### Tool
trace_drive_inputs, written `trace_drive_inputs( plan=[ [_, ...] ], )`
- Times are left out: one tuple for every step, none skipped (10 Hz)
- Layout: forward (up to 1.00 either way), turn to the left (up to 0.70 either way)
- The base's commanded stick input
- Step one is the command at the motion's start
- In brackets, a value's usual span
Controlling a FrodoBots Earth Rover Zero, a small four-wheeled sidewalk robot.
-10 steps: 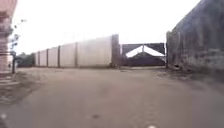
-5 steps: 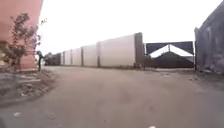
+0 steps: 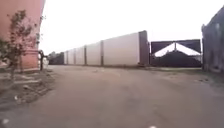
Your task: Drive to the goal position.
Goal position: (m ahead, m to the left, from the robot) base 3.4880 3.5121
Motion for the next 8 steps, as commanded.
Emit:
trace_drive_inputs(
  plan=[
    [0.5,0.0],
    [0.5,0.0],
    [0.5,0.0],
    [0.5,0.0],
    [0.5,0.0],
    [0.5,0.0],
    [0.5,0.05],
    [0.5,0.5]
  ],
)
